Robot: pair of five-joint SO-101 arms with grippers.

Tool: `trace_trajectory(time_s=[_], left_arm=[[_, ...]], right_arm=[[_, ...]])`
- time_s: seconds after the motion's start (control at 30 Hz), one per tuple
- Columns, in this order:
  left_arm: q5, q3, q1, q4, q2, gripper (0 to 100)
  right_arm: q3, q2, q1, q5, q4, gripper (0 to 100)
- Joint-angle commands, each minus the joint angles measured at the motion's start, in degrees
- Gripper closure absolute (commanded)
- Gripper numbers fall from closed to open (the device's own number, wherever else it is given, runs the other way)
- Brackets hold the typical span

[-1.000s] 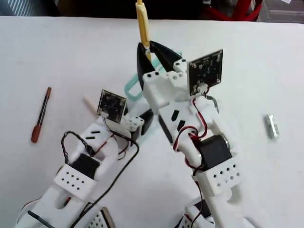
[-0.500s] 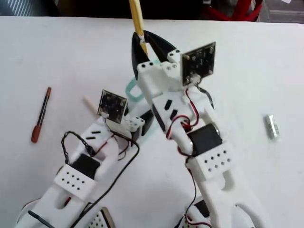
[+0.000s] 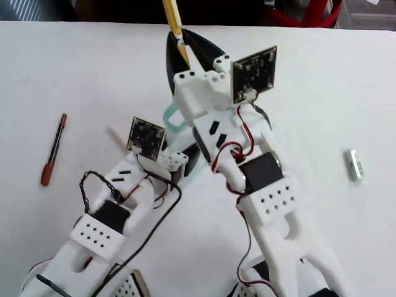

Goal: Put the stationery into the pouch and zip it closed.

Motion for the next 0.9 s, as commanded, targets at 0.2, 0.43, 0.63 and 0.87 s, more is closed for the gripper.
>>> trace_trajectory(time_s=[0.2, 0.43, 0.63, 0.87], left_arm=[[0.0, -0.9, -0.2, -1.1, -1.2, 80], [0.0, -1.1, -0.6, -1.4, -1.2, 80], [0.0, -1.1, -0.6, -1.4, -1.2, 80], [0.0, -0.9, -0.6, -1.4, -0.8, 80]], right_arm=[[-2.5, 9.4, -0.4, 0.6, -5.7, 98.1], [6.2, -2.1, -0.4, 0.7, -1.1, 98.1], [17.2, -18.2, -0.4, 0.8, 1.7, 98.1], [20.1, -30.1, -0.4, 0.8, 10.1, 98.1]])
